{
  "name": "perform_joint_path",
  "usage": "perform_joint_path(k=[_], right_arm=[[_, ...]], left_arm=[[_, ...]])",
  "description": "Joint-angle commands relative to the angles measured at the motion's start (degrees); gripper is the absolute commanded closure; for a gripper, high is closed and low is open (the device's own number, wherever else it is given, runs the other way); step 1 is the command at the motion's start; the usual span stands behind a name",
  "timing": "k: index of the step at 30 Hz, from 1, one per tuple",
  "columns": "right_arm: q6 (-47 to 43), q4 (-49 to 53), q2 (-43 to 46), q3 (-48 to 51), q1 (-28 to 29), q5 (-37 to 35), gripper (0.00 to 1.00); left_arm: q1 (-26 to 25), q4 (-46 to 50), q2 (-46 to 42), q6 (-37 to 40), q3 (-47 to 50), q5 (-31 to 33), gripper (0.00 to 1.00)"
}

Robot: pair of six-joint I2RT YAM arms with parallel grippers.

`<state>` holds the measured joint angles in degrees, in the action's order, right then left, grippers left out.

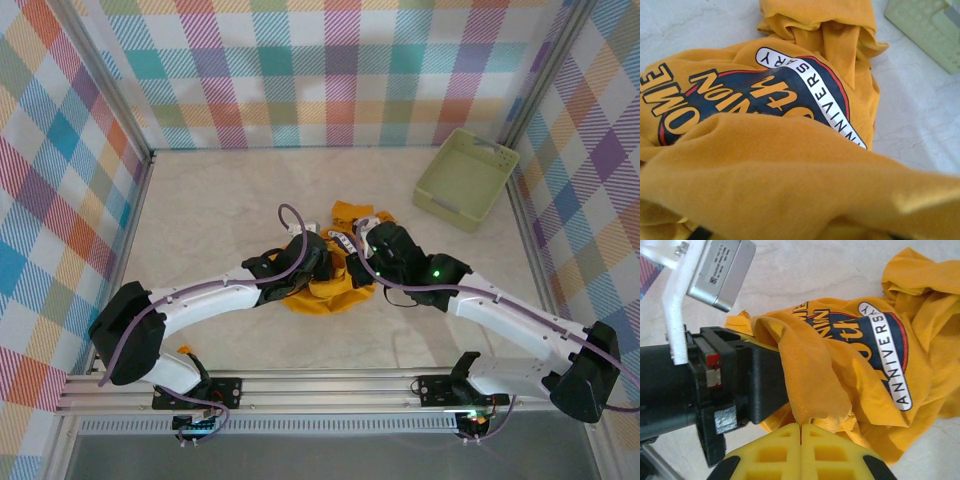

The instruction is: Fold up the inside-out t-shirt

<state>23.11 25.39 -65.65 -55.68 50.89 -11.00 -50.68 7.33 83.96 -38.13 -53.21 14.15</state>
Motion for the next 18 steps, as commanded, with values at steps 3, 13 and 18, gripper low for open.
perform_joint_path(k=[3,13,18], right_arm=[[1.3,1.8,-1.4,-0.7,-0.4,-7.8,1.00],[-4.5,-2.7,-8.1,-0.2,-9.8,-5.0,1.00],[-7.3,-5.1,-7.5,0.7,-11.7,-4.2,1.00]], left_arm=[[0.7,0.9,-1.2,0.9,-0.4,-0.6,1.00],[0.3,5.6,-14.1,7.0,0.5,-8.5,1.00],[0.9,5.0,-18.4,9.5,0.8,-11.2,1.00]])
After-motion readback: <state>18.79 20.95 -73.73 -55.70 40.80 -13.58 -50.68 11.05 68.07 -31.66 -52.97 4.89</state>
